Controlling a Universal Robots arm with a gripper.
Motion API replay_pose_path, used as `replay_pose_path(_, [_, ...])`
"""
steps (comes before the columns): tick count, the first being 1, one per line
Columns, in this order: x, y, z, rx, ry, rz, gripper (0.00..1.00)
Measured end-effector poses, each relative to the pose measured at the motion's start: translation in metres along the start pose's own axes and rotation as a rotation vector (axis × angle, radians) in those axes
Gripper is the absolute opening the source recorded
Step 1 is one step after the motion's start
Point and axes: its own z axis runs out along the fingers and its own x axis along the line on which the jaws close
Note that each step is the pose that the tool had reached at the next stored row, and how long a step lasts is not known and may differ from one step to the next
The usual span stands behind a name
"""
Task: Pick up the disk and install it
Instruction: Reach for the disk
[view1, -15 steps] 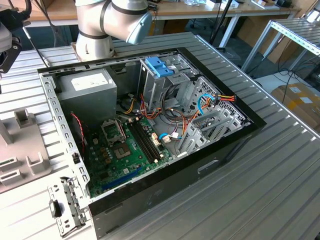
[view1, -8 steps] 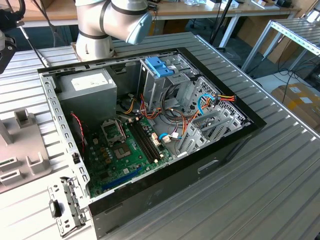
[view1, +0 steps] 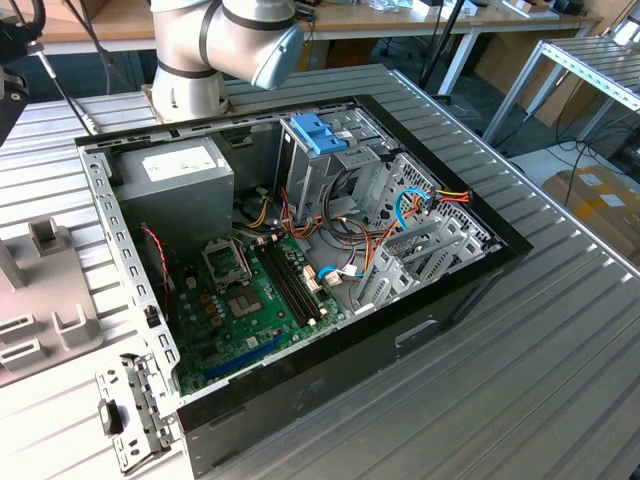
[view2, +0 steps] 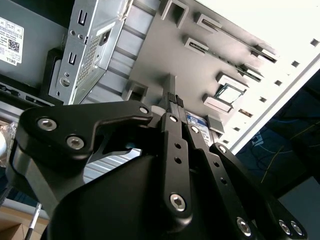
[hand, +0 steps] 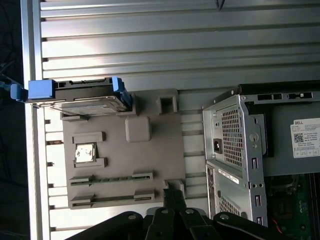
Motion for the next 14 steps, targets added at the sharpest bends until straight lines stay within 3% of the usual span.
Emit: replay_pose_path(14, [0.0047,-0.0004,0.0000,0.0000,0.0001,0.000,0.11])
